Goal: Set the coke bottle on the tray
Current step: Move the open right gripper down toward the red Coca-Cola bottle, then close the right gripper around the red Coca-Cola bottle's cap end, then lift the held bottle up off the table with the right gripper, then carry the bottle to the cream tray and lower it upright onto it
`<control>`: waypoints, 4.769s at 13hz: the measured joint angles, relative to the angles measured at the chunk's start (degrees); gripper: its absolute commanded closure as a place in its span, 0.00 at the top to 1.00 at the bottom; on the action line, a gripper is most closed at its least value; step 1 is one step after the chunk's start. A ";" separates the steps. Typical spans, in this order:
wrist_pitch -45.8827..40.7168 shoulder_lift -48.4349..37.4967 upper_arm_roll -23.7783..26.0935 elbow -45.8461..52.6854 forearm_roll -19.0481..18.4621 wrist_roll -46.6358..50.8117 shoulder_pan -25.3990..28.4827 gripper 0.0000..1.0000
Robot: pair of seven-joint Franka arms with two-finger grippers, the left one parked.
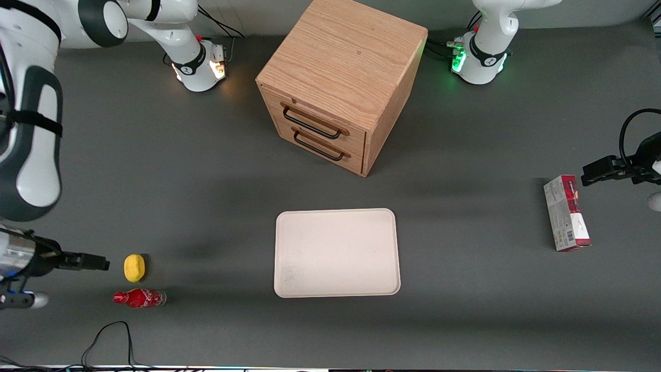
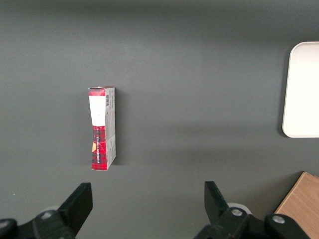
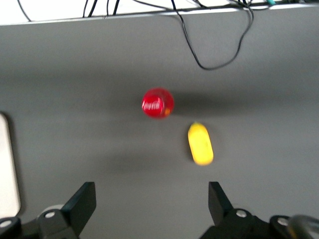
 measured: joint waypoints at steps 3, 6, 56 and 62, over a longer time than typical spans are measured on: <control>5.16 5.33 0.01 0.10 -1.37 0.00 0.61 1.00; 9.59 8.66 0.02 0.21 -2.45 0.00 1.20 1.00; -5.03 -1.38 5.74 2.91 -2.69 39.23 21.61 0.00; 8.19 8.28 5.71 3.69 -5.72 46.68 25.44 0.00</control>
